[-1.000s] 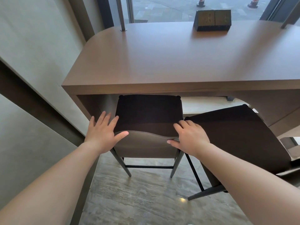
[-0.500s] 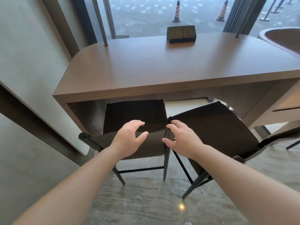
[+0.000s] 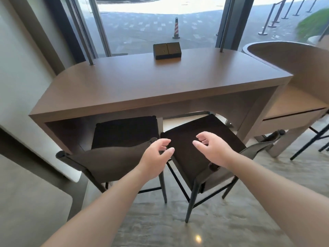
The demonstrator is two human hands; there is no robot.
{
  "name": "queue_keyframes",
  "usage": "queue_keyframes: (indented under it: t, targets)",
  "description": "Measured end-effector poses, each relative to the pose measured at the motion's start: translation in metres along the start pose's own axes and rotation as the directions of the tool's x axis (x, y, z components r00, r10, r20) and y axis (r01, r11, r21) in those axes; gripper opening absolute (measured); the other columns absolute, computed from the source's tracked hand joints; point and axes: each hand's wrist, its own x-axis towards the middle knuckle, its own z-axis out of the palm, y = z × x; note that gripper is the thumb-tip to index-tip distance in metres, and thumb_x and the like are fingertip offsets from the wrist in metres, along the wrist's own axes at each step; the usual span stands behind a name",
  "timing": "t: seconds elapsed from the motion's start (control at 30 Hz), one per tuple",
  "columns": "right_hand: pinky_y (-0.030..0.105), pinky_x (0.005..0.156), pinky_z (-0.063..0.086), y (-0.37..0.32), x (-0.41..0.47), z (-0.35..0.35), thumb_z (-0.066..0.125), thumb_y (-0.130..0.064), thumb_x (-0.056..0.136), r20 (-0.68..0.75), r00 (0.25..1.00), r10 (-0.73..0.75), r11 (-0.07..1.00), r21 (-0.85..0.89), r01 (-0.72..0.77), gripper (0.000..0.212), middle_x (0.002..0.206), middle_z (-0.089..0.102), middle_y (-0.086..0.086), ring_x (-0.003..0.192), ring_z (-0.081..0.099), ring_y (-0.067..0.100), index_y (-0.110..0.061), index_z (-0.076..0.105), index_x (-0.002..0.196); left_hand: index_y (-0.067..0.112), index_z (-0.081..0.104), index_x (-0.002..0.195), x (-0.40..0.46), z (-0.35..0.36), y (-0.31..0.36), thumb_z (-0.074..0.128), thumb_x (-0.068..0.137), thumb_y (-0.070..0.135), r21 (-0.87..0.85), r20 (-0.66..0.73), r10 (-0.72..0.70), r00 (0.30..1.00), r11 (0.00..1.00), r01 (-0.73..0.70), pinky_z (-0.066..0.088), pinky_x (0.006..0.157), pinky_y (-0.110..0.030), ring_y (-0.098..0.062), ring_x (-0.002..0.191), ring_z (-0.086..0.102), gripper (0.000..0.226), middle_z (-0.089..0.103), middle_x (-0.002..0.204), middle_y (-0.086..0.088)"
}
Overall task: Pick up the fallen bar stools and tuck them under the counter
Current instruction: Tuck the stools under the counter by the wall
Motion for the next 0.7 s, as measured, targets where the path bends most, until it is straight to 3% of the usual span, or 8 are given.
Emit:
queue_keyframes:
  t: [0.07, 0.23, 0.33, 0.43, 0.57, 0.7]
  targets:
    - [0.018, 0.074, 0.043, 0.019, 0.005, -0.013, 0.055, -0.055, 0.09, -0.001, 1.0, 0.021, 0.997, 0.077, -0.02, 0.035, 0.107, 0.063, -0.017, 0.092, 0.059, -0.003, -0.033, 0.059, 0.117, 0.035, 0.057, 0.123, 0.002, 0.024, 0.016, 0.058, 0.093, 0.037, -0.112, -0.008, -0.07, 0.998, 0.991, 0.069, 0.044, 0.071, -0.005, 0.005, 0.101, 0.059, 0.03, 0.063, 0.115, 0.017]
    - [0.015, 0.067, 0.041, 0.08, 0.013, -0.053, 0.055, -0.055, 0.089, 0.055, 0.998, 0.008, 0.989, 0.145, -0.016, 0.028, 0.098, 0.065, -0.017, 0.086, 0.06, -0.004, -0.035, 0.06, 0.109, 0.036, 0.064, 0.11, 0.012, 0.096, 0.055, 0.06, 0.091, 0.037, -0.294, -0.076, -0.211, 0.975, 0.939, 0.18, 0.045, 0.082, -0.021, 0.002, 0.095, 0.065, 0.02, 0.07, 0.104, 0.011]
    - [0.017, 0.07, 0.042, 0.124, 0.018, -0.08, 0.054, -0.057, 0.09, 0.093, 0.996, -0.015, 0.991, 0.132, 0.002, 0.031, 0.095, 0.064, -0.019, 0.087, 0.06, -0.003, -0.034, 0.061, 0.11, 0.035, 0.065, 0.108, 0.019, 0.141, 0.075, 0.058, 0.087, 0.042, -0.298, -0.082, -0.26, 0.962, 0.928, 0.225, 0.045, 0.082, -0.024, 0.0, 0.093, 0.067, 0.023, 0.071, 0.103, 0.01]
    - [0.021, 0.072, 0.045, 0.164, 0.027, -0.105, 0.051, -0.056, 0.092, 0.125, 0.992, -0.023, 0.995, 0.099, 0.01, 0.035, 0.095, 0.064, -0.018, 0.089, 0.06, 0.0, -0.03, 0.061, 0.113, 0.036, 0.066, 0.104, 0.027, 0.182, 0.086, 0.06, 0.089, 0.039, -0.269, -0.131, -0.305, 0.943, 0.927, 0.262, 0.043, 0.077, -0.016, 0.002, 0.094, 0.065, 0.017, 0.071, 0.099, 0.013]
    - [0.03, 0.073, 0.047, 0.202, 0.041, -0.131, 0.043, -0.062, 0.092, 0.14, 0.988, -0.068, 0.993, -0.087, 0.081, 0.046, 0.106, 0.063, -0.014, 0.092, 0.059, 0.009, -0.028, 0.057, 0.12, 0.035, 0.063, 0.109, 0.032, 0.221, 0.093, 0.06, 0.09, 0.04, -0.079, -0.167, -0.348, 0.922, 0.937, 0.34, 0.041, 0.077, -0.01, 0.004, 0.097, 0.061, 0.02, 0.067, 0.106, 0.015]
    - [0.032, 0.064, 0.04, 0.232, 0.063, -0.149, 0.034, -0.067, 0.091, 0.144, 0.984, -0.104, 0.943, -0.3, 0.144, 0.055, 0.117, 0.06, -0.009, 0.089, 0.052, 0.012, -0.027, 0.053, 0.124, 0.031, 0.055, 0.13, 0.034, 0.231, 0.089, 0.049, 0.089, 0.055, 0.357, -0.191, -0.319, 0.928, 0.858, 0.369, 0.041, 0.099, -0.032, -0.01, 0.117, 0.054, 0.047, 0.059, 0.127, 0.014]
